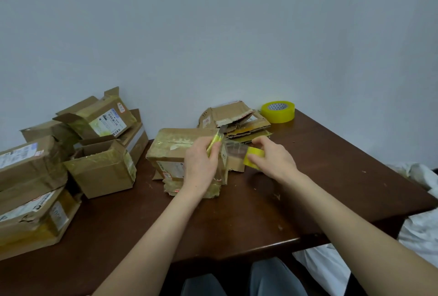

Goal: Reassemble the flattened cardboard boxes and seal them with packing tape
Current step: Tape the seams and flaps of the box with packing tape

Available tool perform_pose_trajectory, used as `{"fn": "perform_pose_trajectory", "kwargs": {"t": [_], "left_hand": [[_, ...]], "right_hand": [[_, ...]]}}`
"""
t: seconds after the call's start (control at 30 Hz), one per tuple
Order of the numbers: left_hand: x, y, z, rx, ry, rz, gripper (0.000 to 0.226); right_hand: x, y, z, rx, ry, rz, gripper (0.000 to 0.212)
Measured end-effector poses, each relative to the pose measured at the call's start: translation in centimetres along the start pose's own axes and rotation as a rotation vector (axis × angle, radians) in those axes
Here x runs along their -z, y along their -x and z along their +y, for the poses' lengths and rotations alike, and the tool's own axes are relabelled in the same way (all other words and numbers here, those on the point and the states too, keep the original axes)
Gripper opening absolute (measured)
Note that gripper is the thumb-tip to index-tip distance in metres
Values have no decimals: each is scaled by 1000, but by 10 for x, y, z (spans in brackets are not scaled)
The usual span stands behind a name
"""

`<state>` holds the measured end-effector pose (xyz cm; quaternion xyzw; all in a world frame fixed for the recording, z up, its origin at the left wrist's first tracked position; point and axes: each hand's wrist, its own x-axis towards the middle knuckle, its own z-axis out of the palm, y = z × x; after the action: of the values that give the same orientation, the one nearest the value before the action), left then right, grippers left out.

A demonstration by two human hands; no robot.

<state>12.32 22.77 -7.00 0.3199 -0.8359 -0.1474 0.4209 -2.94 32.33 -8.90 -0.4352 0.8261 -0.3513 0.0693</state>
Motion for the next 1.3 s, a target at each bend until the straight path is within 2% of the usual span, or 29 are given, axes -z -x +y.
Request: {"fn": "perform_pose_trajectory", "kwargs": {"t": [0.1,0.23,0.37,0.5,0.7,1.3], "left_hand": [[3,2,2,17,60,36,26],[4,6,4,-18,27,48,25],[5,10,6,-47,29,55,13],[5,14,8,-104,-37,43,15],[2,15,11,-84,-100,22,10],[-4,13,21,-8,-206,14,29]], "right_hand": [[-2,2,-9,1,68,-9,41],[-4,3,-17,-37,87,13,33],[-7,4,-20,-55,48,69,25],[-7,4,-23,-80,-10,122,17],[-6,4,-25,-110,-45,139,16],[-8,2,-28,-121,-35,144,18]]}}
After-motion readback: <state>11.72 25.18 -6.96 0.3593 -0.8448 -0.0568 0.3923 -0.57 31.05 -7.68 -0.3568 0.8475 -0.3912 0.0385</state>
